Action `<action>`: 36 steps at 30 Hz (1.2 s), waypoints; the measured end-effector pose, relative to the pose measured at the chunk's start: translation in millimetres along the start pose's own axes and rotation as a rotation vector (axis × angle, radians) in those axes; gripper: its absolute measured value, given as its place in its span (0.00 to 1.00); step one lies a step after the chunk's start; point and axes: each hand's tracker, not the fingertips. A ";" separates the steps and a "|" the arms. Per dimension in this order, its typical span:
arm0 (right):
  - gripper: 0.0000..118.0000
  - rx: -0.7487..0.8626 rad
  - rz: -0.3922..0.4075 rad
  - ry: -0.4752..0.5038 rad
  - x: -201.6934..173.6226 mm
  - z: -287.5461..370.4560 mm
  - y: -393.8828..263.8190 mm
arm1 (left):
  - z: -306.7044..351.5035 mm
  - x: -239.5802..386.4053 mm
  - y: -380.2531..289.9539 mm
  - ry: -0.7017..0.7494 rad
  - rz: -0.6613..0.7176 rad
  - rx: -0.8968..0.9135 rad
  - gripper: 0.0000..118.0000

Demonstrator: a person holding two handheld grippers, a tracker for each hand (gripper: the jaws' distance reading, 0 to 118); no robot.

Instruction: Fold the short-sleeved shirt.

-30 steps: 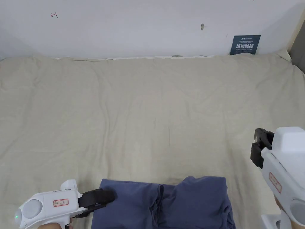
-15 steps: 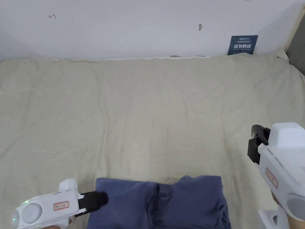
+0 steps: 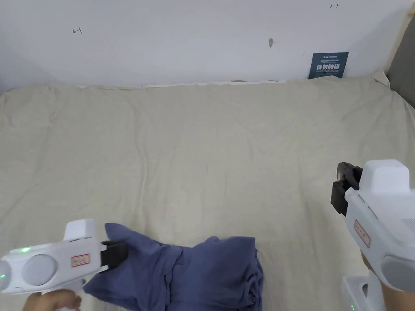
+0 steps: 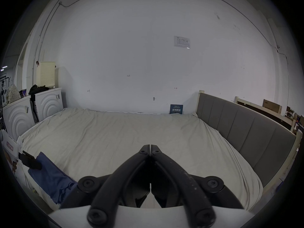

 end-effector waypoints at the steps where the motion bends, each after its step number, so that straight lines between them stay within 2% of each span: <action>1: 0.01 0.002 -0.003 0.000 0.8 1.6 0.1 | -0.5 19.0 2.7 -0.030 -0.029 -0.009 0.09; 11: 0.01 0.010 -0.017 -0.030 18.3 14.0 -2.1 | -68.6 164.3 -13.8 -0.177 -0.195 -0.186 0.09; 14: 0.01 0.006 -0.020 -0.048 25.4 15.3 -4.4 | -94.9 192.1 -29.8 -0.176 -0.247 -0.238 0.09; 16: 0.01 0.000 -0.026 -0.056 30.9 15.8 -5.8 | -115.9 205.3 -42.9 -0.126 -0.281 -0.299 0.10; 17: 0.01 -0.002 -0.028 -0.060 33.0 16.6 -6.2 | -121.2 209.0 -47.7 -0.111 -0.285 -0.294 0.13; 18: 0.01 -0.002 -0.028 -0.065 34.6 17.7 -6.5 | -124.8 211.7 -51.4 -0.110 -0.293 -0.294 0.24; 19: 0.01 -0.002 -0.029 -0.070 36.6 18.8 -6.8 | -125.8 213.3 -53.1 -0.121 -0.294 -0.298 0.50; 21: 0.01 -0.001 -0.030 -0.078 40.4 20.0 -7.2 | -120.6 215.4 -54.6 -0.142 -0.275 -0.303 0.84; 22: 0.01 -0.002 -0.031 -0.083 41.7 20.1 -7.5 | -115.2 214.6 -53.8 -0.164 -0.265 -0.284 0.95; 23: 0.01 -0.003 -0.033 -0.086 42.6 20.0 -7.7 | -109.6 214.0 -51.6 -0.189 -0.264 -0.255 0.95; 28: 0.01 0.000 -0.048 -0.089 43.7 19.3 -7.7 | -65.6 201.9 -29.7 -0.209 -0.246 -0.043 0.92; 30: 0.01 0.003 -0.046 -0.085 41.3 19.6 -6.6 | -47.1 194.1 -24.5 -0.192 -0.251 0.078 0.84; 32: 0.01 0.008 -0.043 -0.078 38.9 19.5 -5.5 | -35.4 187.5 -23.5 -0.141 -0.261 0.175 0.60; 33: 0.01 0.009 -0.042 -0.074 37.8 19.1 -4.7 | -32.1 183.9 -25.2 -0.111 -0.265 0.219 0.41; 34: 0.01 0.011 -0.042 -0.069 36.4 19.1 -4.1 | -30.8 180.5 -27.7 -0.071 -0.273 0.246 0.14; 35: 0.01 0.012 -0.042 -0.066 35.4 19.1 -3.7 | -31.6 178.1 -30.3 -0.047 -0.286 0.242 0.01; 36: 0.01 0.014 -0.043 -0.063 34.5 19.1 -3.6 | -38.7 176.2 -33.8 -0.033 -0.305 0.229 0.01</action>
